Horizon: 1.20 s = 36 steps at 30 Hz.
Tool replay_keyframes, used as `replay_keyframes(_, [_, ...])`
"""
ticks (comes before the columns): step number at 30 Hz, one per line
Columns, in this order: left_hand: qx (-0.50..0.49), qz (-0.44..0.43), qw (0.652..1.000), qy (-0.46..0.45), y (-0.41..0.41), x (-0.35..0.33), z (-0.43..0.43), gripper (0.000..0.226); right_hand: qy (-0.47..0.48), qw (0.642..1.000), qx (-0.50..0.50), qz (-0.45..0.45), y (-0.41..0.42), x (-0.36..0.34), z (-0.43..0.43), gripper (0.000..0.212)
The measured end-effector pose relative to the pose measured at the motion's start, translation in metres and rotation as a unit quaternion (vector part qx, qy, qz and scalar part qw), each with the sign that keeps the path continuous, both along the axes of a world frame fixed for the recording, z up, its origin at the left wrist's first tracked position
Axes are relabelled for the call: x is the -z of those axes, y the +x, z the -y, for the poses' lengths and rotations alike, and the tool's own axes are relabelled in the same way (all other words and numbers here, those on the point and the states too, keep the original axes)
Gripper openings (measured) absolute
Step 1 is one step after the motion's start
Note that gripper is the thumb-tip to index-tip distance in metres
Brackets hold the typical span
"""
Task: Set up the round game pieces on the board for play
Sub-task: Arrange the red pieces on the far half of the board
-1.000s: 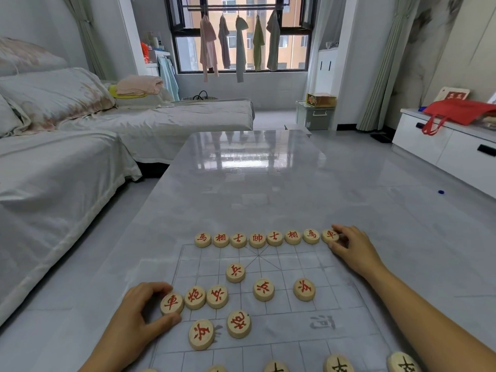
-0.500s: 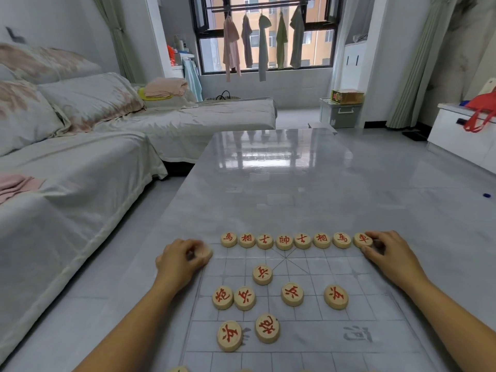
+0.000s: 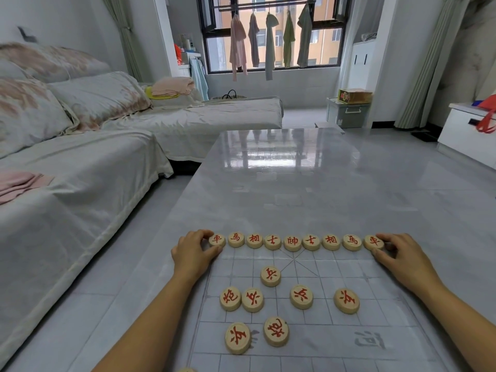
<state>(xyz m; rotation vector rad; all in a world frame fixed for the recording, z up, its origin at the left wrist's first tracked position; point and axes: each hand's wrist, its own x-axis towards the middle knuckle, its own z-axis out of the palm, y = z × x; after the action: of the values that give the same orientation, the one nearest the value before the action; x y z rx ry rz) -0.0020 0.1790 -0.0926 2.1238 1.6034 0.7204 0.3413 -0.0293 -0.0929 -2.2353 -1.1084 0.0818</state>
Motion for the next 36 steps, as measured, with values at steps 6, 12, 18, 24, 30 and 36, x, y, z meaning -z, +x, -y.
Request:
replay_keyframes(6, [-0.004,-0.025,1.000,-0.001,0.0018,-0.0002,-0.0004,0.047,-0.004,1.000,0.002,-0.002,-0.0006,-0.0002,-0.0004,0.041])
replay_keyframes(12, [0.006,-0.026,1.000,0.005,0.0006,0.0023,-0.0014,0.042,-0.002,1.000,0.001,0.001,-0.0016,-0.0007,-0.0011,0.040])
replay_keyframes(18, [0.009,-0.028,1.000,0.001,0.0003,0.0031,-0.0021,0.042,-0.003,1.000,0.003,0.003,-0.0027,-0.0010,-0.0003,0.040])
replay_keyframes(24, [0.006,-0.024,1.000,0.004,0.0007,0.0032,-0.0018,0.046,-0.001,1.000,0.003,0.005,-0.0027,-0.0008,-0.0008,0.040])
replay_keyframes(30, [-0.003,0.003,1.000,0.006,0.0008,0.0027,-0.0001,0.051,-0.003,1.000,0.006,0.001,-0.0021,-0.0003,-0.0002,0.042])
replay_keyframes(36, [-0.005,0.003,1.000,0.008,0.0015,0.0024,0.0004,0.050,0.000,1.000,0.005,-0.001,-0.0020,0.0002,-0.0004,0.043])
